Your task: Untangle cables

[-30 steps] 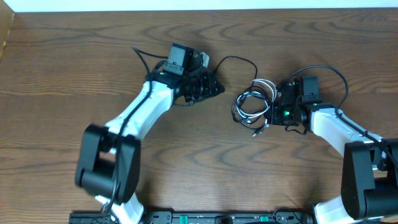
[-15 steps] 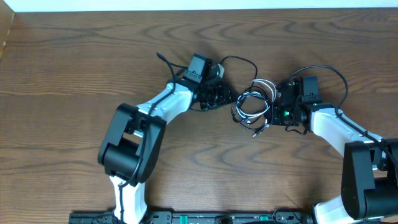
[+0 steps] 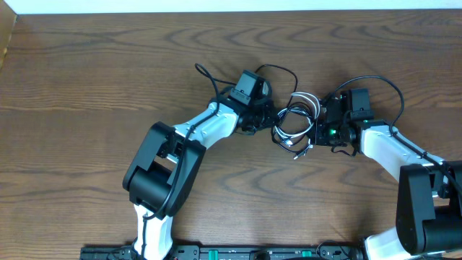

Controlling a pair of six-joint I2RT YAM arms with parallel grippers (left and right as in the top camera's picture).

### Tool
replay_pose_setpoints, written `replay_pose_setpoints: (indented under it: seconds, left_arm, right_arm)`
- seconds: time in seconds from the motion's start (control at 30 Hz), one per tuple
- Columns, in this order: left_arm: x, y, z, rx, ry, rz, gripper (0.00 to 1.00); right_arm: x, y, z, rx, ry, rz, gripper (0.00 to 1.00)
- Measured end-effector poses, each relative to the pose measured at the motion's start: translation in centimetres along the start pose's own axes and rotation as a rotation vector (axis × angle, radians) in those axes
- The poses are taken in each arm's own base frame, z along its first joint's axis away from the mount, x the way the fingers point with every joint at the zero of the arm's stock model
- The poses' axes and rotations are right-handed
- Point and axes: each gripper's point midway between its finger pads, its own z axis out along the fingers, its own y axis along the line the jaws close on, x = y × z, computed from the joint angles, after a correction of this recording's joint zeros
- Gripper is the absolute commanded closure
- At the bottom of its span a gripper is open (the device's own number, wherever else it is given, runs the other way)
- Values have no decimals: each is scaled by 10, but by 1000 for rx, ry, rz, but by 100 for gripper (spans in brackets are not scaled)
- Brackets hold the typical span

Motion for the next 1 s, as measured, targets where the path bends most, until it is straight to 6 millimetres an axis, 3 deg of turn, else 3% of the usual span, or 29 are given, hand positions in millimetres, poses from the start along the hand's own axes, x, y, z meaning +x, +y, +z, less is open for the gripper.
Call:
replay_pose_setpoints:
  seconds: [0.3,0.43,0.57,0.8,1.0]
  left_arm:
    - [2,3,6,-88,-55,55,92]
    - [11,13,-6,-139,-15,49,93]
    - [9,6,-49,-153,-29,35,93]
    - [0,-50,-152,-39,-194,142,93]
    - [-4,-60,-198,-5,-279,186,92]
  right_arm:
    - [5,-7,0,37,19,13,99]
    - [12,-16,-1,91,38,46,99]
    - [12,-23,-2,130,35,81,99]
    - [10,-31,-3,178,17,129,99]
    - [8,-36,-5,210,4,157,99]
